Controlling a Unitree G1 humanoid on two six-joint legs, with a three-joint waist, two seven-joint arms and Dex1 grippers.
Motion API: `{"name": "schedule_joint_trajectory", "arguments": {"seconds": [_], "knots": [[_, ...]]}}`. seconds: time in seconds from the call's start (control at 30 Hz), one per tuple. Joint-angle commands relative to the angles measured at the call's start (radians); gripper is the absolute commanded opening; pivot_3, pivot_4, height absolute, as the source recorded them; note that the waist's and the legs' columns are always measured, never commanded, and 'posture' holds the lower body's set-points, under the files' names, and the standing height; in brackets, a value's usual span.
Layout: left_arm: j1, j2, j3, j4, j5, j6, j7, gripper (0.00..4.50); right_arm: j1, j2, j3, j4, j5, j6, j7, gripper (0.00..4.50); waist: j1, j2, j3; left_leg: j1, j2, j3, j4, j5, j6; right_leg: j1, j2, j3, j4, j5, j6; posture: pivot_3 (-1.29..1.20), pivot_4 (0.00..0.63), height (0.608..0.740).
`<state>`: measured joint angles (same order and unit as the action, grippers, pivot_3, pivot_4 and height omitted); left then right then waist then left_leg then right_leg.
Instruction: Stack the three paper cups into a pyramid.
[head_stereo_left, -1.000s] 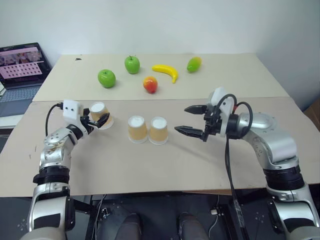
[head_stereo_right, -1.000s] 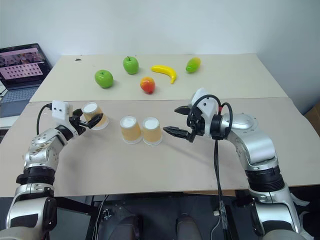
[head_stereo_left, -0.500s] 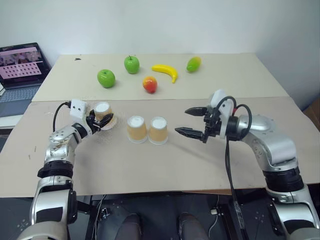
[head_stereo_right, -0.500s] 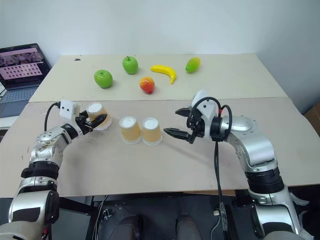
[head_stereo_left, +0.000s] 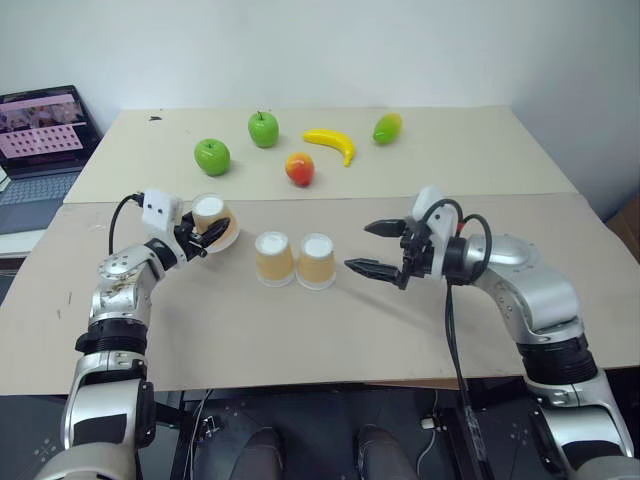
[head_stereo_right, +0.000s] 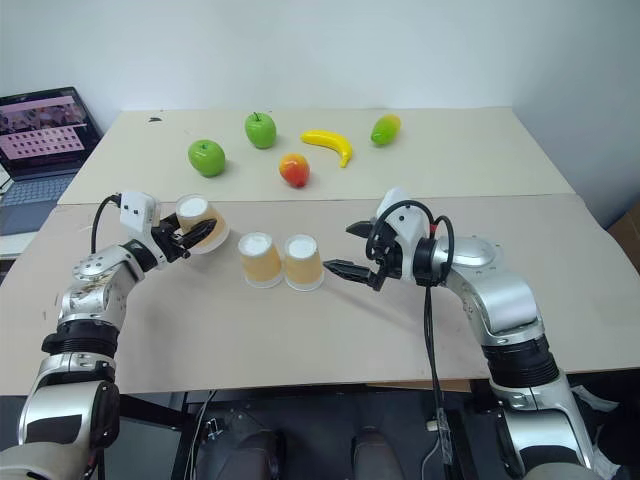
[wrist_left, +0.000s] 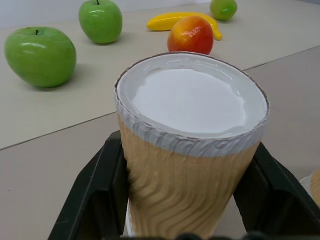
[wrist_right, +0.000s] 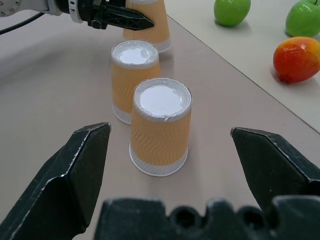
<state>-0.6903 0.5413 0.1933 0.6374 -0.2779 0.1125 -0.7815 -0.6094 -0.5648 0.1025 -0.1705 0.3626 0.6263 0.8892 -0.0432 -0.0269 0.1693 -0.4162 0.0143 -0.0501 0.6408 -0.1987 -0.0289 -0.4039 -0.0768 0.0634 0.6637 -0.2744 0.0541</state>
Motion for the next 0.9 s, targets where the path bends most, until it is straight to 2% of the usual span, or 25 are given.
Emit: {"name": "schedule_joint_trajectory", "arguments": {"seconds": [0.03,0.27,0.53,0.67,0.9], "knots": [[-0.046,0.017,0.0,-0.114,-0.073,0.097,-0.089,2.74,0.003,0.009,-0.004,0.0,-0.016,-0.044,-0.016,4.5,0.0,0.0,0.0,0.0,0.0,0.0,0.0,0.0,0.0,0.0,0.0,0.0,0.0,0.0,0.0,0.0,0.15,0.732],[-0.203,0.093,-0.003,-0.14,-0.14,0.259,-0.225,2.74,0.018,0.04,0.006,0.027,-0.036,-0.067,-0.04,4.5,0.0,0.0,0.0,-0.001,0.0,-0.001,0.001,0.0,0.0,0.0,0.0,-0.001,0.0,0.0,0.0,0.0,0.15,0.732],[-0.424,0.176,-0.097,0.026,-0.097,0.312,-0.489,2.74,0.044,0.077,-0.002,0.038,-0.049,-0.085,-0.083,4.5,-0.002,0.0,0.0,-0.001,0.0,0.0,0.001,0.0,0.0,0.0,0.001,-0.001,0.0,0.0,0.0,0.0,0.15,0.732],[-0.52,0.167,-0.149,0.165,-0.05,0.264,-0.599,2.74,0.065,0.089,-0.005,0.037,-0.057,-0.09,-0.11,4.5,-0.002,0.0,0.0,-0.001,0.0,0.0,0.001,0.0,0.0,0.0,0.001,-0.001,0.0,0.0,0.001,0.0,0.15,0.732],[-0.621,0.081,-0.212,0.32,0.008,0.223,-0.751,2.74,0.098,0.104,-0.02,0.025,-0.069,-0.089,-0.162,4.5,-0.001,0.0,0.0,-0.002,0.0,0.0,0.002,0.0,0.0,-0.001,0.001,-0.001,0.0,-0.001,0.001,0.0,0.15,0.732]]}}
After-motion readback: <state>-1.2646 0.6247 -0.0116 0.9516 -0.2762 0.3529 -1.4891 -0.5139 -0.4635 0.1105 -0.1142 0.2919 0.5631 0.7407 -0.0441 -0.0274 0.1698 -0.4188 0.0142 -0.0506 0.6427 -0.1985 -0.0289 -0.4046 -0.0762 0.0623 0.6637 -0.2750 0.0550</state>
